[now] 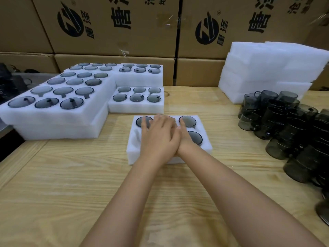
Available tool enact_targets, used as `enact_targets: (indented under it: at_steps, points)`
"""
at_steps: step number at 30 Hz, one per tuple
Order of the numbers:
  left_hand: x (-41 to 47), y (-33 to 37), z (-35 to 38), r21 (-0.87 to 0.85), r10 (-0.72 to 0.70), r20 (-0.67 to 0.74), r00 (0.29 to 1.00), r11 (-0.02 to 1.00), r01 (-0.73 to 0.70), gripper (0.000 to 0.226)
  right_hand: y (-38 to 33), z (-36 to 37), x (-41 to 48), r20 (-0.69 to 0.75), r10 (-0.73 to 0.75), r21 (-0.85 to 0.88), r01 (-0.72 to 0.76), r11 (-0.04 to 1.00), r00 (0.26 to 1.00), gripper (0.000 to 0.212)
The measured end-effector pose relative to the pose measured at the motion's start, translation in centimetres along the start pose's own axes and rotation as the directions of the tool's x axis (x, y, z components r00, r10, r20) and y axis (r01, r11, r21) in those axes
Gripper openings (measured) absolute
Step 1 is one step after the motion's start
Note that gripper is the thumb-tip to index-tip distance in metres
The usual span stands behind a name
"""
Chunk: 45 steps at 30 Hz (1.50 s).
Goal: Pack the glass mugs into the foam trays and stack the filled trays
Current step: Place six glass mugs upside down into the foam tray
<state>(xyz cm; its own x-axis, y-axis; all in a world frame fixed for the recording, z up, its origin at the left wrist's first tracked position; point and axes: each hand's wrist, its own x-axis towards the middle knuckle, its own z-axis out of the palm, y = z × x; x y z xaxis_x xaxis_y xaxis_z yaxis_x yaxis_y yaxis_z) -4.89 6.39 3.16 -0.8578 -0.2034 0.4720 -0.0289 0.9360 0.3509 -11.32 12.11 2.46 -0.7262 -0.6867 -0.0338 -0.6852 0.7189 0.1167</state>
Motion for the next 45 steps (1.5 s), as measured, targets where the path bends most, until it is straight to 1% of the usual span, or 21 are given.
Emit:
enact_targets:
  at_steps: [1, 2, 4, 5, 6, 7, 8, 10, 12, 14, 16, 18, 19, 20, 22, 24, 27, 32, 37, 42, 45]
  points:
    - [-0.8, -0.7, -0.3, 0.018, -0.002, -0.141, 0.990, 1.000, 0.004, 0.037, -0.2, -0.7, -0.6, 0.049, 0.013, 0.086, -0.017, 0.996, 0.999, 0.070]
    - [-1.7, -1.9, -0.6, 0.006, -0.019, -0.275, 0.961, 1.000, 0.021, 0.041, -0.1, -0.4, -0.3, 0.015, 0.008, 0.181, -0.010, 0.983, 1.000, 0.066]
    - [-3.2, -4.9, -0.9, -0.191, -0.201, -0.441, 0.875, 0.973, 0.128, 0.046, -0.1, -0.1, -0.5, 0.011, 0.013, 0.287, -0.016, 0.958, 1.000, 0.061]
    - [-3.6, -6.3, -1.2, -0.412, -0.373, -0.402, 0.836, 0.889, 0.198, 0.045, -0.1, -0.2, -0.5, 0.012, 0.022, 0.302, -0.025, 0.953, 1.000, 0.062]
    - [-3.8, -7.3, -1.1, -0.635, -0.531, -0.279, 0.800, 0.727, 0.261, 0.042, 0.0, -0.4, -0.4, 0.016, 0.040, 0.301, -0.042, 0.953, 0.999, 0.062]
    - [-3.8, -7.8, -0.9, -0.775, -0.615, -0.125, 0.779, 0.551, 0.311, 0.040, 0.1, -0.4, -0.3, 0.021, 0.048, 0.293, -0.052, 0.955, 0.999, 0.062]
    - [-3.8, -7.9, -0.7, -0.828, -0.610, -0.013, 0.792, 0.451, 0.334, 0.040, -0.1, -0.5, -0.6, 0.042, 0.043, 0.270, -0.053, 0.961, 0.998, 0.063]
    - [-3.8, -8.1, -0.3, -0.813, -0.466, 0.039, 0.884, 0.499, 0.299, 0.046, -0.3, -0.4, -0.9, 0.067, 0.062, 0.269, -0.078, 0.960, 0.996, 0.064]
    - [-3.6, -8.3, -0.1, -0.797, -0.368, 0.051, 0.929, 0.545, 0.260, 0.044, -0.3, -0.5, -2.0, 0.074, 0.083, 0.262, -0.100, 0.960, 0.994, 0.066]
    - [-3.3, -8.4, -0.2, -0.887, -0.424, 0.077, 0.903, 0.384, 0.256, 0.026, 0.2, -0.6, -3.5, 0.084, 0.032, 0.319, -0.057, 0.946, 0.996, 0.065]
    - [-3.2, -8.5, -0.3, -0.930, -0.503, 0.104, 0.858, 0.256, 0.262, 0.022, 1.2, -1.2, -5.3, 0.014, -0.020, 0.547, 0.009, 0.837, 1.000, 0.057]
    - [-3.1, -8.6, -0.1, -0.915, -0.501, 0.109, 0.859, 0.287, 0.284, 0.026, 3.5, -2.5, -7.2, -0.141, 0.147, 0.781, 0.019, 0.624, 0.979, 0.044]
    - [-3.1, -8.5, 0.0, -0.908, -0.488, 0.109, 0.866, 0.305, 0.286, 0.026, 5.3, -3.0, -8.0, -0.234, 0.319, 0.803, -0.003, 0.596, 0.918, 0.040]
    - [-3.0, -8.5, 0.1, -0.907, -0.484, 0.113, 0.868, 0.307, 0.290, 0.026, 7.3, -3.5, -9.0, -0.338, 0.484, 0.745, -0.085, 0.662, 0.807, 0.037]
    - [-3.1, -8.4, 0.1, -0.910, -0.477, 0.149, 0.866, 0.277, 0.309, 0.023, 12.1, -4.0, -10.7, -0.501, 0.634, 0.500, -0.400, 0.768, 0.590, 0.034]
    - [-3.1, -8.1, -0.1, -0.903, -0.434, 0.163, 0.886, 0.296, 0.311, 0.021, 16.1, -3.7, -12.1, -0.443, 0.738, 0.246, -0.722, 0.647, 0.510, 0.043]
    - [-3.1, -7.7, -0.1, -0.899, -0.403, 0.142, 0.904, 0.330, 0.288, 0.026, 19.2, -2.6, -13.4, -0.239, 0.856, -0.077, -0.887, 0.454, 0.459, 0.051]
    - [-3.0, -7.9, 0.3, -0.887, -0.412, 0.118, 0.903, 0.365, 0.283, 0.021, 21.4, -1.1, -13.6, -0.182, 0.847, -0.262, -0.855, 0.448, 0.500, 0.039]
    - [-3.0, -8.0, 0.3, -0.891, -0.389, 0.114, 0.914, 0.366, 0.267, 0.024, 21.2, -1.9, -13.1, -0.138, 0.837, -0.308, -0.826, 0.472, 0.530, 0.020]
    - [-3.1, -7.7, 0.1, -0.890, -0.438, 0.083, 0.895, 0.371, 0.264, 0.037, 20.0, -3.0, -13.5, -0.194, 0.779, -0.185, -0.802, 0.569, 0.597, 0.025]
    - [-3.5, -6.8, -0.6, -0.858, -0.418, -0.053, 0.907, 0.484, 0.173, 0.030, 16.9, -4.9, -13.3, -0.341, 0.656, 0.047, -0.685, 0.727, 0.673, 0.028]
